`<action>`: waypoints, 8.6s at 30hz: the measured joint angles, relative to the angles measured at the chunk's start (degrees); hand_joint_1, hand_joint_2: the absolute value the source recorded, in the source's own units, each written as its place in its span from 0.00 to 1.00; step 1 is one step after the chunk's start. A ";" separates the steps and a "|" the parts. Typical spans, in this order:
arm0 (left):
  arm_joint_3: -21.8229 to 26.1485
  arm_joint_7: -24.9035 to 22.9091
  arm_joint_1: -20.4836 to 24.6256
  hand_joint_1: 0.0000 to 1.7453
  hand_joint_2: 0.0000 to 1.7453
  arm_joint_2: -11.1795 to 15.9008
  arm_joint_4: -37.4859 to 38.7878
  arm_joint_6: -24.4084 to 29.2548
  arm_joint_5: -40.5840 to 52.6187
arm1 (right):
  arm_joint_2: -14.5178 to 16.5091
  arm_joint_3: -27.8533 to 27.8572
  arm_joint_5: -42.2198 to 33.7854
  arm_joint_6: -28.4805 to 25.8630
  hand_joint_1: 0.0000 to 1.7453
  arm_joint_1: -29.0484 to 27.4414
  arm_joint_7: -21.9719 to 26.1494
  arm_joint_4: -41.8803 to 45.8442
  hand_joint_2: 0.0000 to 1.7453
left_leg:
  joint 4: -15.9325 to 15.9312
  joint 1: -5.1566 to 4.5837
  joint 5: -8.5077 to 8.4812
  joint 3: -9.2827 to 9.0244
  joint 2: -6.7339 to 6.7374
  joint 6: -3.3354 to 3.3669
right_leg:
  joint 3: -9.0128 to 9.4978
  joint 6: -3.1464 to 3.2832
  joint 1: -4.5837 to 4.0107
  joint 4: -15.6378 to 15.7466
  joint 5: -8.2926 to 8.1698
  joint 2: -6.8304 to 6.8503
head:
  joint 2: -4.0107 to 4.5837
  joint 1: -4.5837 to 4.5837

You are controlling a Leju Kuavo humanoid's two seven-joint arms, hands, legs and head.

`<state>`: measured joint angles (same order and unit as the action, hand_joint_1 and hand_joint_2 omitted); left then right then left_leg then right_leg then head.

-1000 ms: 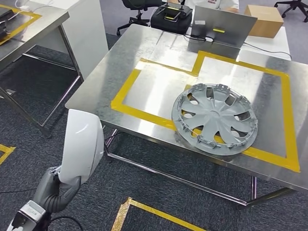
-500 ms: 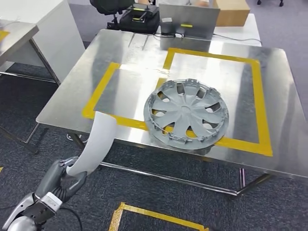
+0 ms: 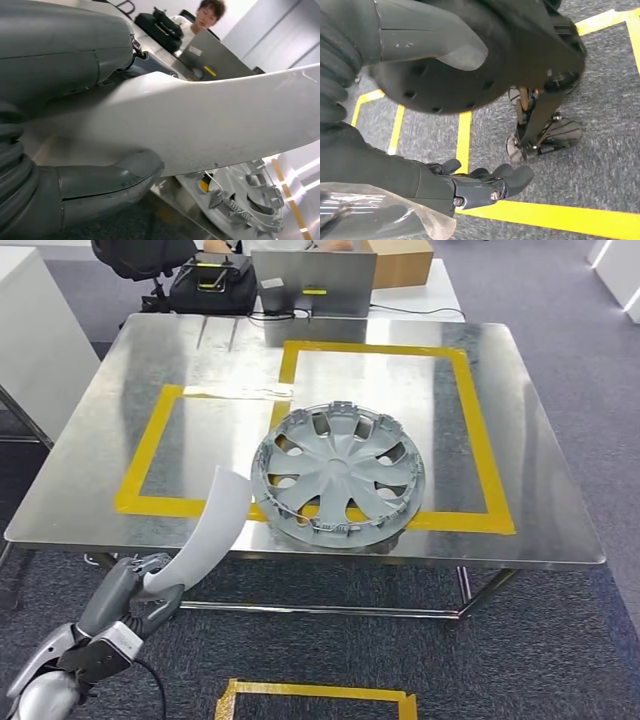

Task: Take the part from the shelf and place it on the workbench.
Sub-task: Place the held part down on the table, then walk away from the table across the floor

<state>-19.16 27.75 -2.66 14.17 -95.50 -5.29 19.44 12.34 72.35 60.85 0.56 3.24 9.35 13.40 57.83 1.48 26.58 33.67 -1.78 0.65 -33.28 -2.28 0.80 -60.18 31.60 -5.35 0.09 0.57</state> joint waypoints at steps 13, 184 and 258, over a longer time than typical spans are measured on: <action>-4.18 -8.65 10.56 1.00 1.00 6.66 3.86 2.15 14.89 | -0.06 0.23 -0.68 -0.32 0.00 -0.13 1.35 0.00 1.00 | 0.27 -0.25 1.44 -1.35 6.59 -1.80 | -0.07 0.79 -0.15 2.34 -3.58 6.45 | 0.00 0.20; 27.47 2.50 -0.10 0.00 0.00 -14.22 52.14 2.96 -13.00 | 1.32 -3.11 6.93 1.25 0.00 -0.31 -0.63 -1.49 0.00 | -2.22 -1.58 3.77 -7.00 2.19 0.52 | -0.41 0.83 -0.89 3.21 -6.27 5.39 | 0.00 0.01; 29.81 -22.61 3.68 0.00 0.00 -18.10 84.20 7.20 2.49 | 1.14 -4.26 7.49 -0.84 0.00 0.63 -7.36 -1.73 0.00 | -0.83 -1.48 1.47 -3.69 7.87 0.00 | 3.24 0.57 -0.71 3.43 -2.50 9.19 | 0.00 0.83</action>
<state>10.65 5.14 1.03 -3.92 -11.30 1.91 21.93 13.47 68.08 68.34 -0.28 3.88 1.99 11.67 57.00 0.00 28.05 29.98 6.09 0.65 -30.04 -1.72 0.09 -56.75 29.10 3.84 0.09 1.39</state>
